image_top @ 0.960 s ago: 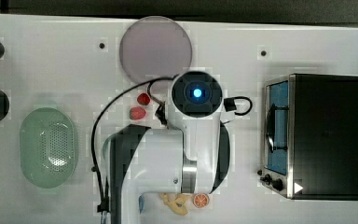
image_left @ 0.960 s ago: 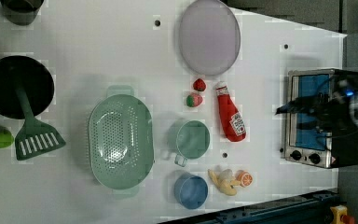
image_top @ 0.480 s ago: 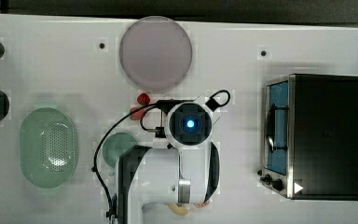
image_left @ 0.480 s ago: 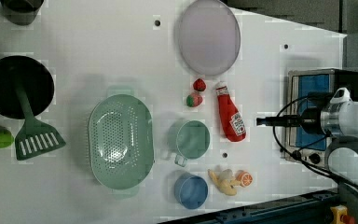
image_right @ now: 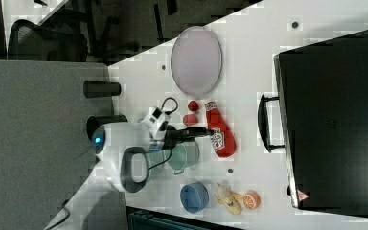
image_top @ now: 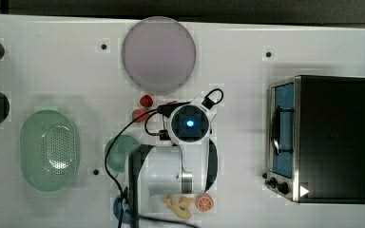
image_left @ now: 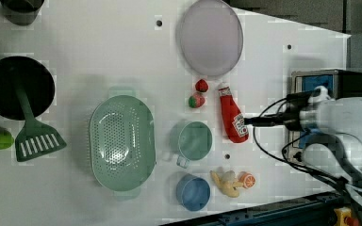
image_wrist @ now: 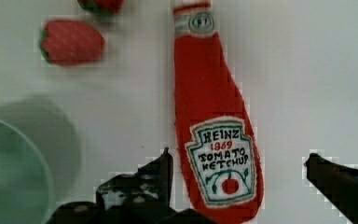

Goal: Pick Ketchup from the table and place it in strainer.

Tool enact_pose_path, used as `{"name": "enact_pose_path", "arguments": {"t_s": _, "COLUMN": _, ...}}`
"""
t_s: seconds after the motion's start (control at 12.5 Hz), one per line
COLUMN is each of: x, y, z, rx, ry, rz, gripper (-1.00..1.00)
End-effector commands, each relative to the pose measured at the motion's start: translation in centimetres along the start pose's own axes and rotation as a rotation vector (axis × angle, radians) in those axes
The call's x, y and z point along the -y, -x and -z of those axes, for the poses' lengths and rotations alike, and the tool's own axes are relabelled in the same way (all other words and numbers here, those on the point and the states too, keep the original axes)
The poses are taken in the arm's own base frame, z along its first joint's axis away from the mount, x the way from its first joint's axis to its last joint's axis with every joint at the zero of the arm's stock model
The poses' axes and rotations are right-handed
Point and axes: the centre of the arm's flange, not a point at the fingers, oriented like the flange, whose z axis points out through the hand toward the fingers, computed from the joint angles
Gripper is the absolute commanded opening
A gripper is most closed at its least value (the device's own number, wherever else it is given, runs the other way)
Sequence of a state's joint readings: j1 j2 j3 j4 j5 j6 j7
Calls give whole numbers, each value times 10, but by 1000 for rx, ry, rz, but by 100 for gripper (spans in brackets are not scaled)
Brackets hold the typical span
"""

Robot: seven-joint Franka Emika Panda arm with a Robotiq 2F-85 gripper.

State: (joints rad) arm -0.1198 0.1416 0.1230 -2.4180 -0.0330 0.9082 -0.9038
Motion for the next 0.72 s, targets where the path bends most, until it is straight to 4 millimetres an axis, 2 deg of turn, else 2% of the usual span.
{"name": "enact_pose_path", "arguments": {"t_s": 0.08, "x": 4, "y": -6, "z": -34, "rx": -32, "ry": 22, "rz": 102, "gripper": 100}}
{"name": "enact_pose_path", "arguments": {"t_s": 0.32, "x": 7, "y": -7, "z": -60, "rx": -14, "ry": 6, "rz": 97, "gripper": 100}}
{"name": "enact_pose_path", "arguments": {"t_s": 0.56, "x": 9, "y": -9, "z": -74, "rx": -3, "ry": -3, "rz": 99, "gripper": 100}}
{"name": "enact_pose_path", "arguments": {"t_s": 0.64, "x": 9, "y": -9, "z": -79, "rx": 3, "ry": -6, "rz": 98, "gripper": 92}}
{"name": "enact_pose_path", "arguments": {"t_s": 0.72, "x": 8, "y": -10, "z": -81, "rx": -6, "ry": -6, "rz": 95, "gripper": 69}}
